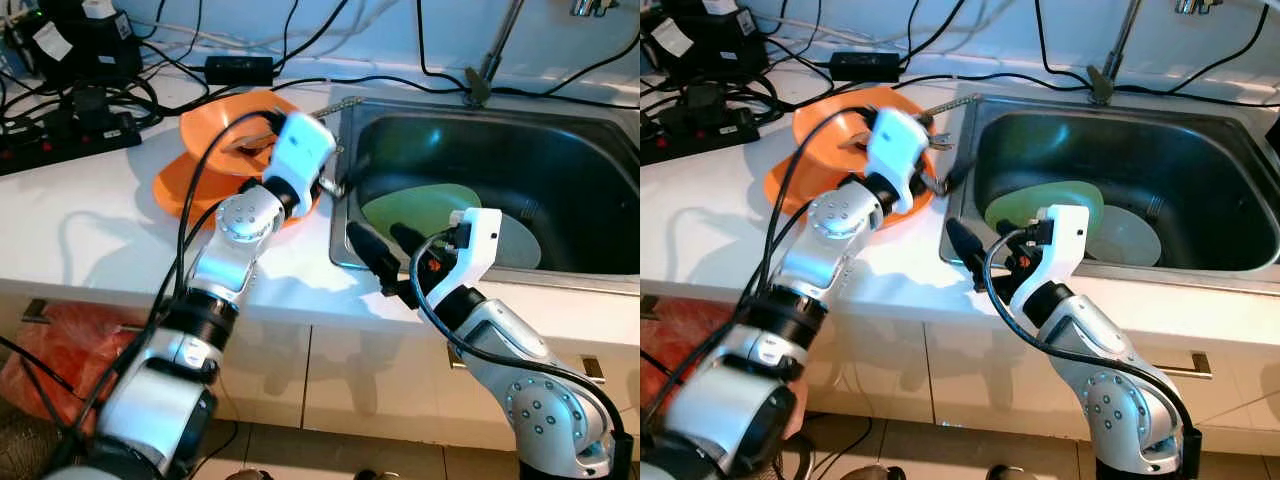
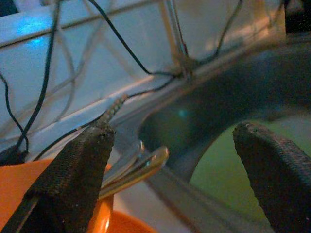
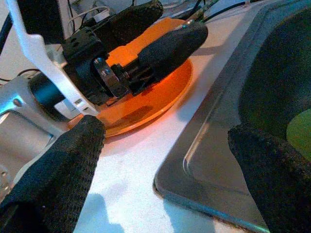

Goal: Kitchen organization

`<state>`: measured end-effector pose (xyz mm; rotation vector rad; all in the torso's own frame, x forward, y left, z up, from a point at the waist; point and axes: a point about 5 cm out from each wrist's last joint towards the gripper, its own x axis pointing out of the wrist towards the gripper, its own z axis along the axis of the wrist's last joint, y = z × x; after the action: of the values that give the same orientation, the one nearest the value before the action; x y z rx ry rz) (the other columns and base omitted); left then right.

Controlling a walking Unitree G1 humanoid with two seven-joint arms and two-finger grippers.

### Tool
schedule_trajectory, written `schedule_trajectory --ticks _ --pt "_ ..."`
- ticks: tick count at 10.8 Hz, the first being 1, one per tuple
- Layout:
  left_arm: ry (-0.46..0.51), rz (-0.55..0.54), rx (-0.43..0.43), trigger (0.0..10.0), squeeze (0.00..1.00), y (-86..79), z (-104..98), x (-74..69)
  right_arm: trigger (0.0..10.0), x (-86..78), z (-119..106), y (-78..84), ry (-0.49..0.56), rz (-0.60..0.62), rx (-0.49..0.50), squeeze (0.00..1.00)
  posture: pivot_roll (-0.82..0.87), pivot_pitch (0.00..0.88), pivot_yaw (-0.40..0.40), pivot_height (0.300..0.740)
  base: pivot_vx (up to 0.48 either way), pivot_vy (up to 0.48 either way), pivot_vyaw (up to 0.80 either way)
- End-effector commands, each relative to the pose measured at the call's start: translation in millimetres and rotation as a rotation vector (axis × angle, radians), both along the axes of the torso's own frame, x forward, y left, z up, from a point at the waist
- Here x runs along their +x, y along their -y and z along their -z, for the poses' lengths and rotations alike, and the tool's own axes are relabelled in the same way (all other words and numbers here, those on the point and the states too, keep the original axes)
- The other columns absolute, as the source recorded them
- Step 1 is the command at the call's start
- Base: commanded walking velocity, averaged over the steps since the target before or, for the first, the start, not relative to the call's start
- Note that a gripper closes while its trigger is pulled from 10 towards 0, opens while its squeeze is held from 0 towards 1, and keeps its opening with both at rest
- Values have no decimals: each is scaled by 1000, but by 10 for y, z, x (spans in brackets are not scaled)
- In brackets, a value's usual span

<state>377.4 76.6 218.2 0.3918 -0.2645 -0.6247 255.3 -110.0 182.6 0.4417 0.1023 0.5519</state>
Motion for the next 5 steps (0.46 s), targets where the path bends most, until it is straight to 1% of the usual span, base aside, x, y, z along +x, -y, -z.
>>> schedule_trajectory --ticks 1,2,3,5 --pt "40 28 48 10000 0 44 -55 9 10000 -34 -20 -7 3 -18 -3 0 -38 104 -21 740 0 0 0" --pt "91 50 164 10000 0 19 -46 42 10000 -51 -24 -30 -3 -40 -9 0 -38 104 -21 740 0 0 0" --pt "114 51 208 10000 0 6 -38 50 10000 -54 -25 -30 -4 -42 -10 0 -38 104 -21 740 0 0 0" --pt "177 38 268 10000 0 -48 -48 93 10000 -56 -24 -30 -12 -44 -24 0 -41 103 -16 740 0 0 0"
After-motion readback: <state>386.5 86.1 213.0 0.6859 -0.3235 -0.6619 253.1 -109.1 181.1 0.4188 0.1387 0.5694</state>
